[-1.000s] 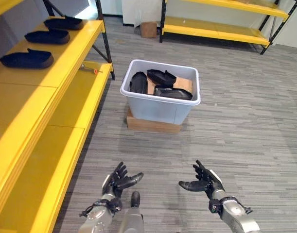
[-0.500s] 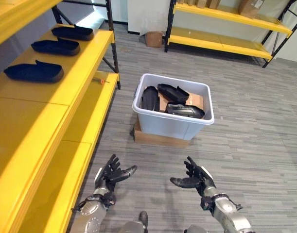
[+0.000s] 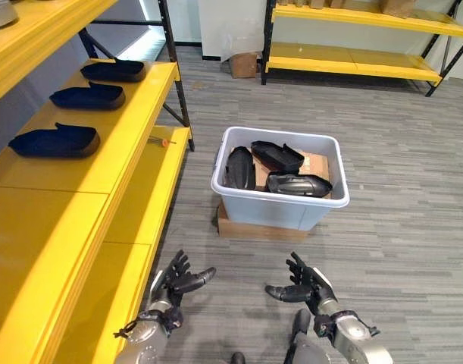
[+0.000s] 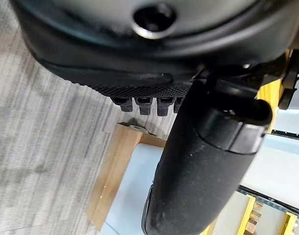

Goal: Move parts from the plastic box to the shelf.

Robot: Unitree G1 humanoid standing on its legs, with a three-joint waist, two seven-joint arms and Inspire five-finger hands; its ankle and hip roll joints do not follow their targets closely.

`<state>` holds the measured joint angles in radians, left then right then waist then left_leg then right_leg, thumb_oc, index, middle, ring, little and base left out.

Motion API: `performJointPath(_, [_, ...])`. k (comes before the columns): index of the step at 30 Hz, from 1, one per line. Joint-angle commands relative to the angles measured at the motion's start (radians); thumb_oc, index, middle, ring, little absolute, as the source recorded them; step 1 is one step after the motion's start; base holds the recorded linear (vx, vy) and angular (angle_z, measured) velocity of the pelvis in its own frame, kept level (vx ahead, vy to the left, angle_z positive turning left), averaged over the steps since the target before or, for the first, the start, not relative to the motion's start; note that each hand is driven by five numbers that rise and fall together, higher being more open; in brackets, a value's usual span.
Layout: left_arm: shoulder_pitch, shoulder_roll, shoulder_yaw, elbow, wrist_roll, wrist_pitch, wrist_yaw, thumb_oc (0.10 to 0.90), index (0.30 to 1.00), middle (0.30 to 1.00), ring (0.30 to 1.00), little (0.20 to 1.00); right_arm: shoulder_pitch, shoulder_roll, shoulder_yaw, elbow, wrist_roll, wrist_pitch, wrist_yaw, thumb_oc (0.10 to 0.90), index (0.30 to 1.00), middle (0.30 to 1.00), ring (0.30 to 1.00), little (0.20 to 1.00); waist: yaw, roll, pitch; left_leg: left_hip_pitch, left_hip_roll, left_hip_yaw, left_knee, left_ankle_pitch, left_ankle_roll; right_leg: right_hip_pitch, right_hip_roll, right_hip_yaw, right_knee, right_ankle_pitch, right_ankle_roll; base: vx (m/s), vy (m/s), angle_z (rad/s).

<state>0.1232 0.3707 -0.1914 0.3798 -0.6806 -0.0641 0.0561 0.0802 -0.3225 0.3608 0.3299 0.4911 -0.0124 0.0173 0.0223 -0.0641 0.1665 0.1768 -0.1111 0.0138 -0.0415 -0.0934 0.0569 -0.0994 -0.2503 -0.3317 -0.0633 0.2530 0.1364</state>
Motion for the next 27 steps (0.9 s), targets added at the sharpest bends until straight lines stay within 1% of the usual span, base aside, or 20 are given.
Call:
performJointPath(1, [-0.046, 0.003, 0.009, -0.105, 0.020, -0.071, -0.032, 0.900, 1.000, 1.000, 1.000, 1.000, -0.065, -0.037, -0.024, -0.078, -0.005, -0.082, 0.010, 0.900, 1.000, 1.000, 1.000, 1.000, -0.009, 0.016, -0.055, 0.020, 0.207, 0.005, 0.071, -0.045, -0.106, -0.050, 0.004, 0.018, 0.068, -0.057, 0.041, 0.16, -0.129, 0.06])
performJointPath(5, [-0.057, -0.007, -0.002, -0.092, -0.006, -0.070, -0.021, 0.900, 1.000, 1.000, 1.000, 1.000, -0.075, -0.051, -0.023, -0.072, 0.007, -0.094, -0.007, 0.900, 1.000, 1.000, 1.000, 1.000, -0.016, 0.024, -0.072, -0.012, 0.271, -0.001, 0.156, 0.020, -0.146, -0.040, 0.076, 0.008, 0.078, -0.119, 0.000, 0.25, -0.229, -0.03])
performJointPath(6, [-0.054, -0.010, -0.006, -0.100, -0.015, -0.075, -0.021, 0.900, 1.000, 1.000, 1.000, 1.000, -0.087, -0.063, -0.015, -0.062, 0.017, -0.099, -0.006, 0.900, 1.000, 1.000, 1.000, 1.000, 0.001, 0.015, -0.053, -0.100, 0.283, -0.023, 0.398, 0.116, -0.163, 0.005, 0.126, 0.022, 0.061, -0.159, -0.048, 0.26, -0.264, -0.10])
performJointPath(7, [-0.054, -0.010, -0.006, -0.100, -0.015, -0.075, -0.021, 0.900, 1.000, 1.000, 1.000, 1.000, -0.087, -0.062, -0.015, -0.062, 0.017, -0.099, -0.006, 0.900, 1.000, 1.000, 1.000, 1.000, -0.002, 0.012, -0.055, -0.105, 0.279, -0.026, 0.398, 0.119, -0.162, 0.002, 0.121, 0.020, 0.061, -0.157, -0.047, 0.23, -0.258, -0.11])
performJointPath(8, [-0.052, -0.009, -0.006, -0.100, -0.021, -0.073, -0.021, 0.900, 1.000, 1.000, 1.000, 1.000, -0.089, -0.066, -0.012, -0.065, 0.022, -0.100, -0.006, 0.900, 1.000, 1.000, 1.000, 1.000, 0.011, 0.004, -0.042, -0.143, 0.270, -0.043, 0.482, 0.149, -0.162, 0.025, 0.127, 0.022, 0.051, -0.167, -0.061, 0.14, -0.201, -0.52])
performJointPath(9, [-0.045, -0.009, -0.008, -0.107, -0.032, -0.068, -0.023, 0.900, 1.000, 1.000, 1.000, 1.000, -0.088, -0.075, -0.009, -0.063, 0.025, -0.101, -0.010, 0.900, 1.000, 1.000, 1.000, 1.000, 0.035, -0.019, -0.014, -0.218, 0.260, -0.053, 0.644, 0.208, -0.155, 0.071, 0.141, 0.019, 0.032, -0.193, -0.092, 0.22, -0.294, -0.56])
performJointPath(10, [-0.042, -0.006, -0.011, -0.111, -0.035, -0.063, -0.020, 0.900, 1.000, 1.000, 1.000, 1.000, -0.089, -0.083, -0.008, -0.058, 0.022, -0.100, -0.018, 0.900, 1.000, 1.000, 1.000, 1.000, 0.043, -0.028, 0.006, -0.271, 0.278, -0.021, 0.677, 0.217, -0.143, 0.104, 0.151, 0.010, 0.016, -0.212, -0.103, 0.18, -0.234, -0.51])
performJointPath(11, [-0.042, -0.006, -0.011, -0.111, -0.035, -0.063, -0.019, 0.900, 1.000, 1.000, 1.000, 1.000, -0.090, -0.083, -0.008, -0.058, 0.022, -0.100, -0.018, 0.900, 1.000, 1.000, 1.000, 1.000, 0.043, -0.026, 0.006, -0.271, 0.280, -0.021, 0.679, 0.215, -0.143, 0.105, 0.153, 0.010, 0.015, -0.212, -0.103, 0.10, -0.104, -0.02])
performJointPath(12, [-0.045, -0.006, -0.015, -0.112, -0.034, -0.062, -0.019, 0.900, 1.000, 1.000, 1.000, 1.000, -0.089, -0.082, -0.011, -0.055, 0.024, -0.100, -0.026, 0.900, 1.000, 1.000, 1.000, 1.000, 0.051, -0.029, 0.017, -0.307, 0.271, -0.008, 0.652, 0.192, -0.139, 0.117, 0.154, 0.015, 0.007, -0.217, -0.102, 0.08, -0.005, 0.12])
performJointPath(13, [-0.049, -0.006, -0.017, -0.104, -0.031, -0.062, -0.014, 0.900, 1.000, 1.000, 1.000, 1.000, -0.090, -0.086, -0.015, -0.062, 0.028, -0.103, -0.032, 0.900, 1.000, 1.000, 1.000, 1.000, 0.057, -0.032, 0.023, -0.349, 0.249, 0.001, 0.607, 0.156, -0.132, 0.124, 0.150, 0.015, 0.000, -0.219, -0.095, 0.20, 0.040, 0.17])
performJointPath(14, [-0.044, -0.004, -0.018, -0.100, -0.027, -0.064, -0.016, 0.900, 1.000, 1.000, 1.000, 1.000, -0.085, -0.090, -0.025, -0.068, 0.027, -0.106, -0.030, 0.900, 1.000, 1.000, 1.000, 1.000, 0.064, -0.032, 0.022, -0.390, 0.228, 0.021, 0.475, 0.091, -0.114, 0.136, 0.153, 0.022, -0.007, -0.234, -0.083, 0.17, 0.053, 0.19])
performJointPath(15, [-0.045, -0.004, -0.018, -0.100, -0.027, -0.064, -0.016, 0.900, 1.000, 1.000, 1.000, 1.000, -0.085, -0.089, -0.026, -0.068, 0.027, -0.106, -0.030, 0.900, 1.000, 1.000, 1.000, 1.000, 0.062, -0.035, 0.020, -0.391, 0.224, 0.022, 0.469, 0.097, -0.113, 0.133, 0.149, 0.021, -0.006, -0.233, -0.082, 0.20, 0.096, 0.19])
performJointPath(16, [-0.041, -0.001, -0.023, -0.101, -0.022, -0.065, -0.019, 0.900, 1.000, 1.000, 1.000, 1.000, -0.078, -0.093, -0.029, -0.069, 0.023, -0.108, -0.029, 0.900, 1.000, 1.000, 1.000, 1.000, 0.066, -0.028, 0.017, -0.404, 0.229, 0.034, 0.346, 0.106, -0.113, 0.140, 0.154, 0.023, -0.004, -0.245, -0.077, 0.24, 0.154, 0.08])
performJointPath(17, [-0.032, 0.003, -0.024, -0.098, -0.005, -0.064, -0.022, 0.900, 1.000, 1.000, 1.000, 1.000, -0.069, -0.096, -0.034, -0.069, 0.013, -0.109, -0.024, 0.900, 1.000, 1.000, 1.000, 1.000, 0.074, -0.006, 0.008, -0.432, 0.246, 0.028, 0.151, 0.211, -0.125, 0.158, 0.175, 0.026, -0.004, -0.263, -0.073, 0.24, 0.147, -0.02])
performJointPath(18, [-0.031, 0.002, -0.024, -0.099, -0.005, -0.064, -0.021, 0.900, 1.000, 1.000, 1.000, 1.000, -0.068, -0.096, -0.034, -0.069, 0.013, -0.109, -0.024, 0.900, 1.000, 1.000, 1.000, 1.000, 0.074, -0.007, 0.008, -0.425, 0.245, 0.029, 0.136, 0.219, -0.126, 0.158, 0.175, 0.026, -0.003, -0.264, -0.073, 0.25, 0.145, -0.04])
performJointPath(20, [-0.028, 0.012, -0.015, -0.095, 0.012, -0.068, -0.028, 0.900, 1.000, 1.000, 1.000, 1.000, -0.064, -0.097, -0.035, -0.048, 0.000, -0.110, -0.020, 0.900, 1.000, 1.000, 1.000, 1.000, 0.092, 0.011, 0.006, -0.435, 0.248, -0.002, 0.026, 0.293, -0.147, 0.192, 0.190, 0.041, 0.004, -0.294, -0.070, 0.23, 0.141, -0.11])
performJointPath(24, [-0.027, 0.016, -0.011, -0.095, 0.007, -0.072, -0.029, 0.900, 1.000, 1.000, 1.000, 1.000, -0.054, -0.080, -0.037, -0.039, -0.008, -0.101, -0.016, 0.900, 1.000, 1.000, 1.000, 1.000, 0.090, 0.014, -0.019, -0.380, 0.244, 0.010, -0.003, 0.293, -0.136, 0.214, 0.183, 0.052, 0.028, -0.311, -0.063, 0.22, 0.178, -0.34])
performJointPath(25, [-0.029, 0.018, -0.012, -0.092, 0.008, -0.073, -0.027, 0.900, 1.000, 1.000, 1.000, 1.000, -0.053, -0.073, -0.038, -0.034, -0.004, -0.098, -0.015, 0.900, 1.000, 1.000, 1.000, 1.000, 0.088, 0.009, -0.026, -0.365, 0.235, 0.016, -0.001, 0.286, -0.132, 0.218, 0.175, 0.055, 0.032, -0.313, -0.060, 0.21, 0.198, -0.32])
performJointPath(26, [-0.026, 0.023, -0.007, -0.096, 0.007, -0.073, -0.026, 0.900, 1.000, 1.000, 1.000, 1.000, -0.045, -0.065, -0.040, -0.052, -0.001, -0.094, -0.007, 0.900, 1.000, 1.000, 1.000, 1.000, 0.087, -0.003, -0.041, -0.344, 0.219, 0.031, 0.009, 0.257, -0.117, 0.225, 0.154, 0.063, 0.038, -0.311, -0.046, 0.21, 0.199, -0.31])
performJointPath(27, [-0.025, 0.023, -0.007, -0.096, 0.007, -0.072, -0.027, 0.900, 1.000, 1.000, 1.000, 1.000, -0.044, -0.065, -0.040, -0.052, -0.001, -0.093, -0.007, 0.900, 1.000, 1.000, 1.000, 1.000, 0.088, -0.004, -0.041, -0.343, 0.218, 0.033, 0.010, 0.256, -0.116, 0.226, 0.153, 0.064, 0.038, -0.311, -0.046, 0.24, 0.253, -0.37])
